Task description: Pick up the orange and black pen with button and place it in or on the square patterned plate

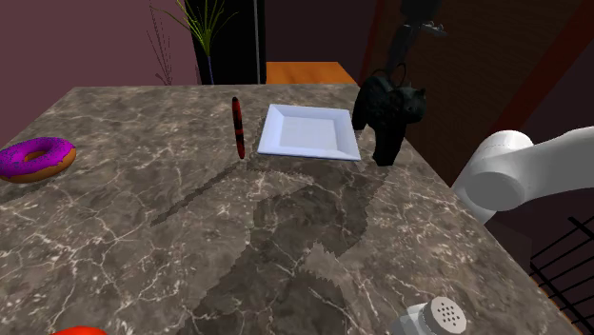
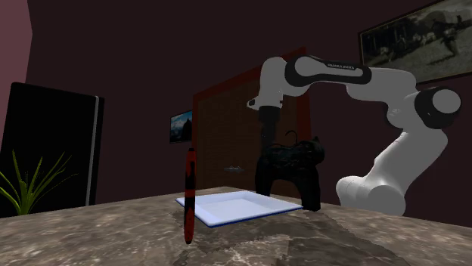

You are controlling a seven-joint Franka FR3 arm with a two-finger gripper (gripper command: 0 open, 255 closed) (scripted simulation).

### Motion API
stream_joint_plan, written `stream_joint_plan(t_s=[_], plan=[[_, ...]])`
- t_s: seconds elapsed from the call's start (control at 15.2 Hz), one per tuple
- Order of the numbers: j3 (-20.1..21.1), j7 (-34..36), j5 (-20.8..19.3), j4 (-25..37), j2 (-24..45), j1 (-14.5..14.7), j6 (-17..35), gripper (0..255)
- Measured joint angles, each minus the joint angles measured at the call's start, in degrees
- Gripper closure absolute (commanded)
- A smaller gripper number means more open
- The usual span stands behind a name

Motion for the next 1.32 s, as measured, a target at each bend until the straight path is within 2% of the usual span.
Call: stream_joint_plan(t_s=[0.2, 0.79, 1.32], plan=[[0.62, -0.65, 0.39, 1.44, 1.99, 0.92, 0.34, 0], [6.04, -4.53, 2.78, 11.99, 17.1, 6.95, 3.39, 0], [11.48, -7.88, 3.05, 25.03, 30.57, 11.52, 2.23, 0]])
